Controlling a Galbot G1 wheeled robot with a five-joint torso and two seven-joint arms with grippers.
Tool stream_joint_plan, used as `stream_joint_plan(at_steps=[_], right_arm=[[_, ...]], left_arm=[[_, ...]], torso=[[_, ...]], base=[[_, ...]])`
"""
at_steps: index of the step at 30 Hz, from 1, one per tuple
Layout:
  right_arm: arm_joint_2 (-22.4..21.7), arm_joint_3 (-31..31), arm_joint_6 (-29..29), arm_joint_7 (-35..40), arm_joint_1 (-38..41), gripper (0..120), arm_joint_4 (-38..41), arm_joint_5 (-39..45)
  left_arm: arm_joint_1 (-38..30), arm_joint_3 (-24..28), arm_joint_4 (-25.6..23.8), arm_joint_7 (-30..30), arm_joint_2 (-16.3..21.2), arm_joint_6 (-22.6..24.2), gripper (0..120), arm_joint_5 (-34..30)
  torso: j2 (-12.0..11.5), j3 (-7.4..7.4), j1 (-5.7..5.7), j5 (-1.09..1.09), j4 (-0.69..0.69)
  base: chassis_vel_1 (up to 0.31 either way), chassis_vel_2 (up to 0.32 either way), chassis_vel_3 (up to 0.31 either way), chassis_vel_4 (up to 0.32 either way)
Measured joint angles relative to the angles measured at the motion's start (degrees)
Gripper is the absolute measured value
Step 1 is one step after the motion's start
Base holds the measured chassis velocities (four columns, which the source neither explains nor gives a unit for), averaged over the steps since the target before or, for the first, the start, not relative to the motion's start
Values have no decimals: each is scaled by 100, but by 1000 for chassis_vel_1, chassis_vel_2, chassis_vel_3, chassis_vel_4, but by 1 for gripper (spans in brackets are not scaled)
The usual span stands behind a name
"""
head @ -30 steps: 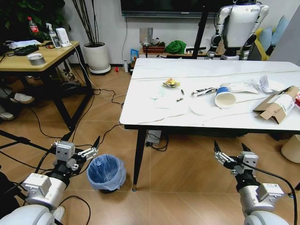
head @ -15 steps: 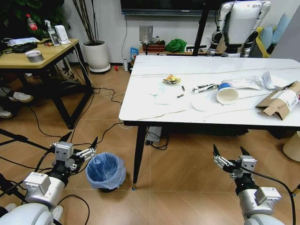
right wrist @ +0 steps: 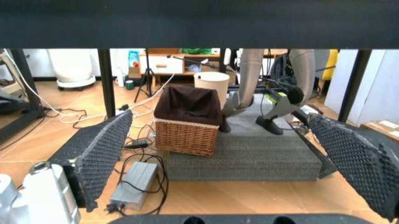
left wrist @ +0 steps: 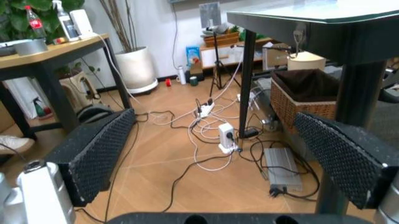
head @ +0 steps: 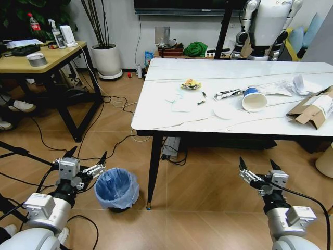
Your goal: Pick up the trash bin and place the trash from the table into it.
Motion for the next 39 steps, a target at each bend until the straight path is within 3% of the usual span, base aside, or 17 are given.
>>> stream_joint_plan(at_steps=[9, 24, 39], right_arm=[[206, -110, -22, -1, 44, 100, 42, -142], [214, -104, -94, -7, 200, 100, -69, -205], [212, -122, -98, -13, 150, 100, -77, -211]], left_arm=[[-78, 54, 14, -69, 17, 2, 100, -26], [-94, 187, 211, -97, 249, 23, 100, -47], [-23, 182, 209, -80, 233, 23, 100, -31]], torso=[[-226, -151, -75, 0, 0], [-589, -391, -199, 0, 0], [-911, -599, -312, 0, 0]], base=[[0, 0, 0, 0], [0, 0, 0, 0], [0, 0, 0, 0]])
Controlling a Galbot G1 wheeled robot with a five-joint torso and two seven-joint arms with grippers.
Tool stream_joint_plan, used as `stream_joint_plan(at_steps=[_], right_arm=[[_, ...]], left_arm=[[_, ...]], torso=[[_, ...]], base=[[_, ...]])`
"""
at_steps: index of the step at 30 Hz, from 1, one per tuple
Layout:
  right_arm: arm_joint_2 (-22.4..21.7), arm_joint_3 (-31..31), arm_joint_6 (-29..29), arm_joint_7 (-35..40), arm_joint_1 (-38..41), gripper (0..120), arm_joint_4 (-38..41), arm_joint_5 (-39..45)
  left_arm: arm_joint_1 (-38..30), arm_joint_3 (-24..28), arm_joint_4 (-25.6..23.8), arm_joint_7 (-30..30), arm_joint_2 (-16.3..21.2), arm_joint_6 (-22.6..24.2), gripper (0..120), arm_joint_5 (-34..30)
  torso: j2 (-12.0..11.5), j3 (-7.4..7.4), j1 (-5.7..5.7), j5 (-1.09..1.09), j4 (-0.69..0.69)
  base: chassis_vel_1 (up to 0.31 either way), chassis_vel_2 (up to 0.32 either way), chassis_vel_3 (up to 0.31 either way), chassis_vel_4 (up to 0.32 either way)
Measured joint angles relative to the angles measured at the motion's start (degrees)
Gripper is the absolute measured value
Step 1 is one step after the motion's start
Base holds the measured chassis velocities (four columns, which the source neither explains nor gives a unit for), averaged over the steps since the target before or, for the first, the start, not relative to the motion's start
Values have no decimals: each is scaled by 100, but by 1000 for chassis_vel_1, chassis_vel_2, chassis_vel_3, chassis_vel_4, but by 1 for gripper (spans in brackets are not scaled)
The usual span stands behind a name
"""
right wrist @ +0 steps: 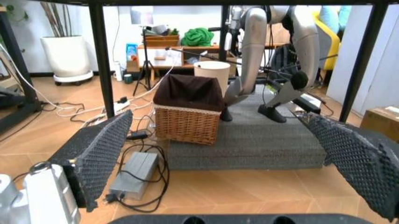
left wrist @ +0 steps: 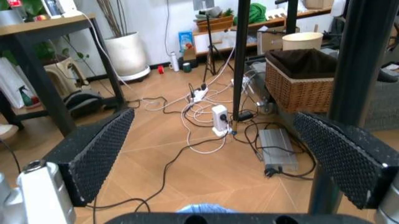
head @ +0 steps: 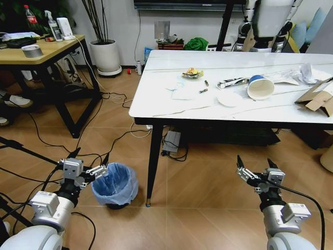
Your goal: Pick up the trash bin and place the trash from the table into it.
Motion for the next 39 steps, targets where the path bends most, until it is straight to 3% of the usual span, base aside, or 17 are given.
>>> stream_joint_plan(at_steps=[39], right_arm=[[-2, -10, 18, -18, -4, 100, -21, -6]], left_arm=[[97, -46, 77, 82, 10, -2, 100, 82]], torso=[[-872, -624, -249, 0, 0]], base=[[0, 0, 0, 0]])
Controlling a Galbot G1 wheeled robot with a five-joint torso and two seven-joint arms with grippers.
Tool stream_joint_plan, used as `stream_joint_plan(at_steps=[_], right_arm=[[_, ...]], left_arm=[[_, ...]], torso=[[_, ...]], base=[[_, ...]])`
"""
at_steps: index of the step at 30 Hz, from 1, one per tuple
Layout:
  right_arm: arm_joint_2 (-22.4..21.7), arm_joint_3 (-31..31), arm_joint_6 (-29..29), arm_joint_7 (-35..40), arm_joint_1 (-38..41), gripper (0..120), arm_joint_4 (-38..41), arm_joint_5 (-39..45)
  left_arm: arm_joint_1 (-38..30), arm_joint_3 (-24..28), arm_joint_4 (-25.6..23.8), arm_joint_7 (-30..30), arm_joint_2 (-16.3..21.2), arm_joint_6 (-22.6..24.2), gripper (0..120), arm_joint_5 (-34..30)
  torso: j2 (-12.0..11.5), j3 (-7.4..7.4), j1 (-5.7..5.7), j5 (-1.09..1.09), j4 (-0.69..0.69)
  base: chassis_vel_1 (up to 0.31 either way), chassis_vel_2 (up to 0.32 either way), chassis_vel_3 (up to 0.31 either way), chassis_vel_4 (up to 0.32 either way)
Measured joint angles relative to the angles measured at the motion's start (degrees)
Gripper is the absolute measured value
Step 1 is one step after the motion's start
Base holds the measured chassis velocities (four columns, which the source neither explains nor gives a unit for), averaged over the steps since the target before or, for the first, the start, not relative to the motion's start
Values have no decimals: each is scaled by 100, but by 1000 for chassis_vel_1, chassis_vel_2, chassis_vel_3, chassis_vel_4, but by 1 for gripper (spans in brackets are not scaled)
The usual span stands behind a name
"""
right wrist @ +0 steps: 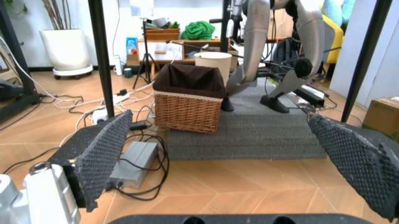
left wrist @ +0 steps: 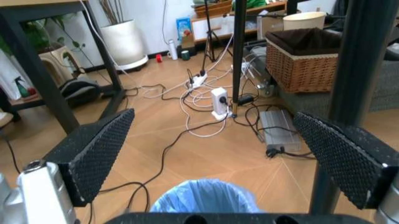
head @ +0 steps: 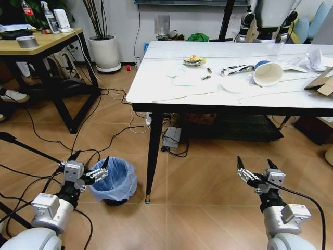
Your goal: Pick up the trash bin and place the trash from the table into it.
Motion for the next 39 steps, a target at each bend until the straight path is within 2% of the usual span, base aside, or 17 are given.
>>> stream_joint_plan(at_steps=[20, 24, 27, 29, 30, 32, 35, 36, 39], right_arm=[[0, 28, 51, -5, -55, 100, 10, 9], [0, 28, 55, -5, -64, 100, 5, 10], [0, 27, 61, -5, -65, 100, -26, 11], [0, 24, 65, -6, -60, 100, -61, 12], [0, 24, 65, -6, -60, 100, -61, 12], [0, 24, 66, -5, -51, 100, -88, 26], [0, 34, 64, -6, -31, 100, -112, 90], [0, 34, 64, -6, -31, 100, -112, 90], [0, 42, 50, -5, 4, 100, -158, 135]], left_arm=[[-4, -25, 47, -73, 8, 19, 100, -52], [-15, -68, 64, -298, 57, 297, 100, -211], [-91, -143, 100, -882, 211, 983, 100, -855], [-255, -204, 206, -1558, 429, 1480, 100, -1527], [-255, -204, 206, -1558, 429, 1480, 100, -1527], [-473, -234, 428, -2071, 673, 1772, 100, -1921], [-868, -162, 886, -2567, 1011, 1955, 100, -2291], [-868, -162, 886, -2567, 1011, 1955, 100, -2291], [-1264, -16, 1226, -3141, 1232, 2220, 100, -3128]], torso=[[-441, -360, -79, 0, 0], [-460, -370, -91, 0, 0], [-461, -369, -92, 0, 1], [-459, -364, -92, 0, 0], [-459, -364, -92, 0, 0], [-454, -359, -92, 0, 0], [-443, -352, -91, -1, -1], [-443, -352, -91, -1, -1], [-434, -346, -89, -2, -1]], base=[[0, 0, 0, 0], [0, 0, 0, 0], [0, 0, 0, 0], [0, 0, 0, 0], [0, 0, 0, 0], [0, 0, 0, 0], [0, 0, 0, 0], [0, 0, 0, 0], [0, 0, 0, 0]])
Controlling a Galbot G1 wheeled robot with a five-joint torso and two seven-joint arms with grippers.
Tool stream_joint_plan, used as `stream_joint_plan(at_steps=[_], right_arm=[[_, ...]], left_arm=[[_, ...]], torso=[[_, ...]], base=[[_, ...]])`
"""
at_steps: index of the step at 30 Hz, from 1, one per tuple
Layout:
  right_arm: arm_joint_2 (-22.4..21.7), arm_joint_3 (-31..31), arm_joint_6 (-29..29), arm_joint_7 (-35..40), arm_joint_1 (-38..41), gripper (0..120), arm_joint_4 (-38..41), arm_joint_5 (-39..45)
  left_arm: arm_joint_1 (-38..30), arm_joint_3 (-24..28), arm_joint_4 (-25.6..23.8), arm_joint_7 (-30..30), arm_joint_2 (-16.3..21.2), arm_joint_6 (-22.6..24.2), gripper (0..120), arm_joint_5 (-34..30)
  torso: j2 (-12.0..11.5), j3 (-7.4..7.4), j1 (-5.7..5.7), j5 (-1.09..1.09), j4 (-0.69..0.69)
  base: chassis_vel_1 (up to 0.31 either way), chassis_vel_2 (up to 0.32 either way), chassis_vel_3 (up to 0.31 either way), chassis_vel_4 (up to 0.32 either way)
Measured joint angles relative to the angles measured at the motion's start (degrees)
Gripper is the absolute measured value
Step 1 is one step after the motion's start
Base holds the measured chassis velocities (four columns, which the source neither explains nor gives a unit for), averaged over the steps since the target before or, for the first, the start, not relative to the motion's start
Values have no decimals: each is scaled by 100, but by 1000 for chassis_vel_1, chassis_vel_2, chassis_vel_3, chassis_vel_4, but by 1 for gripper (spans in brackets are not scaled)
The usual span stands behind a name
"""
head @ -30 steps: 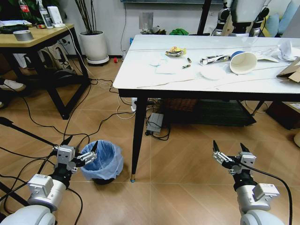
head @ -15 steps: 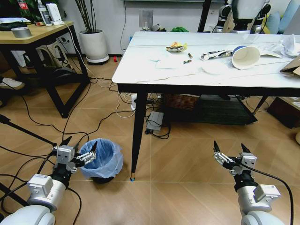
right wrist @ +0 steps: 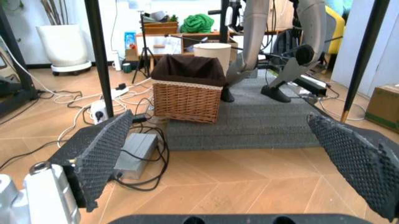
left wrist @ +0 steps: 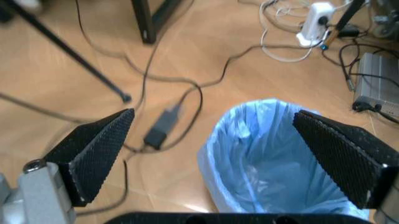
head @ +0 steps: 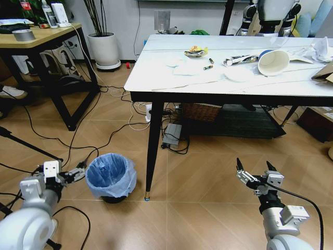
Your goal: Pick up the trash bin and place the trash from the table into it.
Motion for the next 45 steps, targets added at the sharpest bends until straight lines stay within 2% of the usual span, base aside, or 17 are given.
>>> stream_joint_plan(at_steps=[3, 12, 16, 25, 31, 34, 38, 45], right_arm=[[0, -9, -17, -1, 5, 100, -38, 19], [-214, -80, -46, -78, -70, 100, -168, 59], [-357, -55, -83, -76, -132, 100, -196, 88], [-423, -96, -169, -50, -129, 100, -267, 95], [-396, -175, -197, -38, -108, 100, -327, 44], [-391, -176, -198, -33, -100, 100, -351, 43], [-400, -130, -198, -20, -51, 100, -448, 55], [-421, -75, -197, 10, 1, 100, -517, 103]], left_arm=[[-313, 100, 345, -396, 151, 247, 100, -577], [-757, 375, 1087, -539, 315, 332, 100, -814], [-1047, 584, 1466, -538, 185, 328, 100, -782], [-1371, 647, 2150, -508, 19, 315, 100, -806], [-2026, 1175, 2705, -811, -32, 305, 100, -1221], [-2221, 1351, 2890, -943, -43, 304, 100, -1295], [-2655, 1723, 3397, -1173, -92, 299, 100, -1361], [-2931, 1919, 3889, -1224, -160, 296, 100, -1285]], torso=[[7, 5, 3, 1, 2], [18, 13, 6, 1, 2], [23, 17, 8, 1, -1], [29, 21, 9, 3, 2], [32, 24, 10, 2, 1], [33, 25, 10, 2, 0], [35, 26, 11, 1, 0], [37, 27, 11, 2, 1]], base=[[0, 0, 0, 0], [0, 0, 0, 0], [0, 0, 0, 0], [0, 0, 0, 0], [0, 0, 0, 0], [0, 0, 0, 0], [0, 0, 0, 0], [0, 0, 0, 0]])
